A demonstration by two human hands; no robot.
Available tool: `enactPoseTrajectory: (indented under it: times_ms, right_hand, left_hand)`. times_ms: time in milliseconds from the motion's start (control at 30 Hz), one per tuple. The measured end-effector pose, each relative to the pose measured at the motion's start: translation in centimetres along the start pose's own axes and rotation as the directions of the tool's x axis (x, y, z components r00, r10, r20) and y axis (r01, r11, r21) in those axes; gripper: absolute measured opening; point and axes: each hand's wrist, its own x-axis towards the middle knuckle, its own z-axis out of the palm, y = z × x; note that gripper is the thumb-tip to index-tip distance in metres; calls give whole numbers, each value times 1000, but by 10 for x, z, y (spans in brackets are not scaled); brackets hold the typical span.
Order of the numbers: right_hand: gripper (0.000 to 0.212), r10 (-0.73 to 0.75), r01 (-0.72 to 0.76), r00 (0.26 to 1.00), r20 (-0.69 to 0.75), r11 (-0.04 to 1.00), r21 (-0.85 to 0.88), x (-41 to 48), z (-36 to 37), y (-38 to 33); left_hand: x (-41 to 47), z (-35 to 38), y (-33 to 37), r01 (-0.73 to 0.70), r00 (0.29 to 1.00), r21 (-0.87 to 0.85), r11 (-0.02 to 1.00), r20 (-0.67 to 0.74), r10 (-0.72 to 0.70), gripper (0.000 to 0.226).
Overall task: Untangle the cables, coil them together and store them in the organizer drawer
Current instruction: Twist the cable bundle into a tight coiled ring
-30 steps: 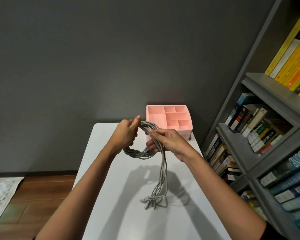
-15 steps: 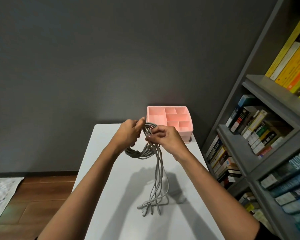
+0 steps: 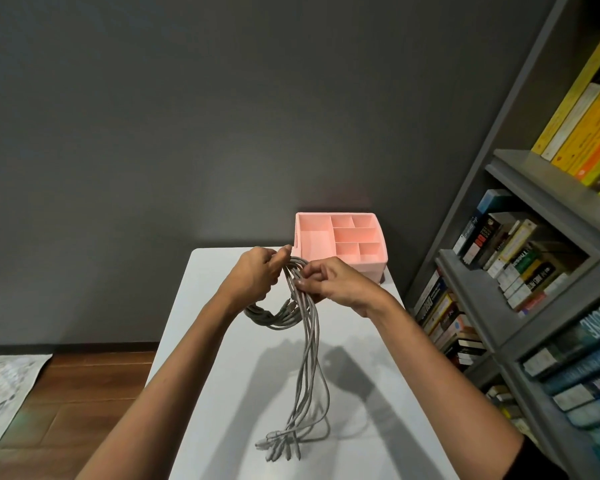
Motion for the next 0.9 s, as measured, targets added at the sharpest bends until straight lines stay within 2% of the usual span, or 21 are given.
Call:
enactPoseTrajectory:
  times_ms: [133, 200, 267, 300, 367, 400, 467, 500, 633, 700, 767, 833, 900]
  right_hand:
    - [12, 62, -77, 995, 77, 978, 195, -2, 7, 1]
    - [20, 99, -102, 995, 25, 978, 184, -4, 13, 2]
    - [30, 52, -64, 993, -105, 991, -114, -6, 19, 3]
    - [33, -6, -41, 989, -146, 949, -312, -7, 22, 4]
    - [41, -115, -20, 978, -171, 772, -635, -11, 27, 7]
    - [41, -154, -21, 973, -172, 686, -727, -13, 29, 9]
    - [36, -229, -18, 958, -170, 546, -837, -13, 32, 10]
    - [32, -254, -13, 953, -164, 508, -861, -14, 33, 10]
    - [27, -298, 42, 948, -108, 454, -890, -18, 34, 10]
    - [24, -288, 77, 954, -76, 485, -871, -20, 30, 10]
    - [21, -251, 106, 965, -70, 621, -777, -20, 23, 10]
    - [20, -218, 125, 973, -69, 758, -640, -19, 15, 10]
    - [20, -213, 140, 975, -72, 826, -547, -18, 9, 9]
  left_hand:
    - [1, -1, 1, -52, 998, 80, 995, -26, 54, 54]
    - [3, 0, 0, -45, 998, 123, 991, -40, 50, 53]
    - [5, 1, -5, -29, 998, 181, 983, -51, 39, 53]
    - [5, 1, -8, -18, 998, 204, 979, -48, 29, 53]
    - [6, 3, -14, 16, 1000, 220, 975, -27, -11, 52]
    - [6, 4, -17, 38, 999, 224, 974, -13, -36, 52]
    - [5, 7, -20, 71, 997, 225, 972, 12, -75, 52]
    - [5, 8, -21, 86, 995, 217, 972, 23, -94, 51]
    - [3, 8, -28, 159, 978, 144, 977, 110, -175, 47]
    - [0, 6, -33, 130, 980, 81, 988, 138, -140, 40]
    - [-4, 5, -37, 47, 987, 21, 999, 151, -49, 29]
    - [-10, 3, -39, -90, 984, 4, 996, 153, 88, 24]
    - [-13, 1, -39, -245, 959, 20, 969, 149, 239, 24]
